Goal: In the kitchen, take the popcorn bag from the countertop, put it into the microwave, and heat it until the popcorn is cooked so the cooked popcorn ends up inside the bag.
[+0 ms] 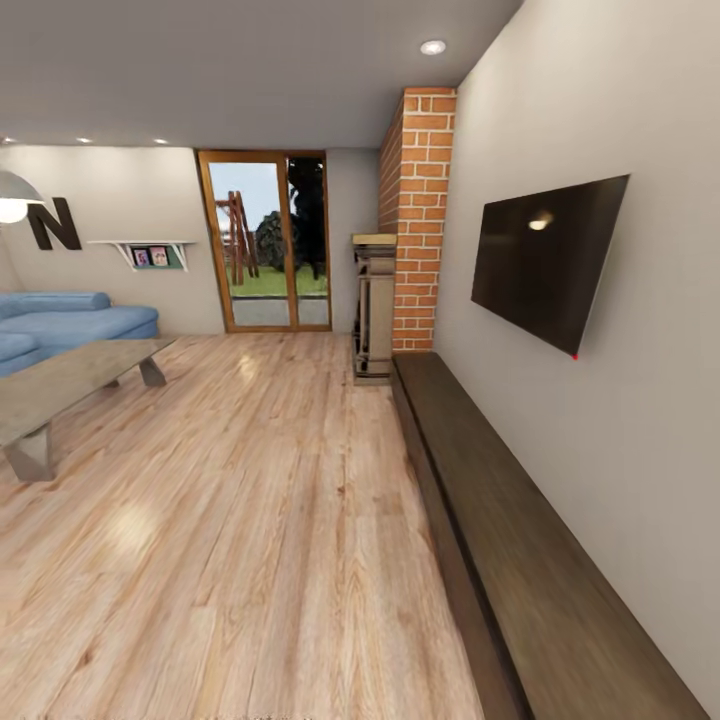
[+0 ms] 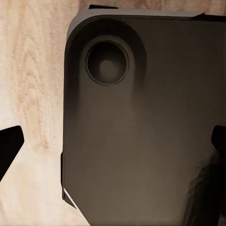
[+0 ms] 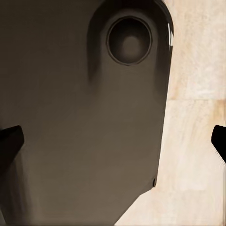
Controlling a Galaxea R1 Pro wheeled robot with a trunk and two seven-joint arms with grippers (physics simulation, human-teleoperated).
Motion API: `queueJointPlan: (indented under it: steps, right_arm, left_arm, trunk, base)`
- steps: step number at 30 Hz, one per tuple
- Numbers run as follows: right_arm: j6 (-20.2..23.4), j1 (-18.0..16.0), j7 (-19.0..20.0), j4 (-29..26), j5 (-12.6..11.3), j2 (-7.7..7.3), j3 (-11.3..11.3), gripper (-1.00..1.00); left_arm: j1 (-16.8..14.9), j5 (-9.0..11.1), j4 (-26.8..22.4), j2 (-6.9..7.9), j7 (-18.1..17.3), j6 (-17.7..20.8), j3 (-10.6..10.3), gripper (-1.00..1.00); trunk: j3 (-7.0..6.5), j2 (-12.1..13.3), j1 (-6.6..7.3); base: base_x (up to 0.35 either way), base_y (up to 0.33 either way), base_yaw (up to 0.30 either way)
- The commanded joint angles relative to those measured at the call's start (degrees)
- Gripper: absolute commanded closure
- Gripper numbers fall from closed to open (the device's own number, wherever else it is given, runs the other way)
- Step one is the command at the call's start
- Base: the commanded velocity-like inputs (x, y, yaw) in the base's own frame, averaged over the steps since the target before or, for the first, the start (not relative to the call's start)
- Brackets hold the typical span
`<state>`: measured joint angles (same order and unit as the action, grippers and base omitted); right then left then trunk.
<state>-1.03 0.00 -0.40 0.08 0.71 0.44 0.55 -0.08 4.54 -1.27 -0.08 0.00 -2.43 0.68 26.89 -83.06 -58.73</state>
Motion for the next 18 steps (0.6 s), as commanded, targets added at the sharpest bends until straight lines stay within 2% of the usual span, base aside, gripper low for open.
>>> queueJointPlan:
  steps: [1, 18]
  right_arm:
    - [-0.1, 0.0, -0.1, 0.0, 0.0, 0.00, 0.1, -1.00]
    - [-0.3, 0.0, -0.1, 0.0, -0.1, 0.08, 0.0, -1.00]
  left_arm:
    - [0.0, 0.5, 0.0, -0.01, 0.0, -0.1, 0.0, -1.00]
    - [0.0, 0.5, 0.0, -0.01, 0.0, -0.1, 0.0, -1.00]
  trunk:
    - [0.04, 0.0, 0.00]
    - [0.04, 0.0, 0.00]
  base:
    - [0.000, 0.000, 0.258]
    - [0.000, 0.000, 0.272]
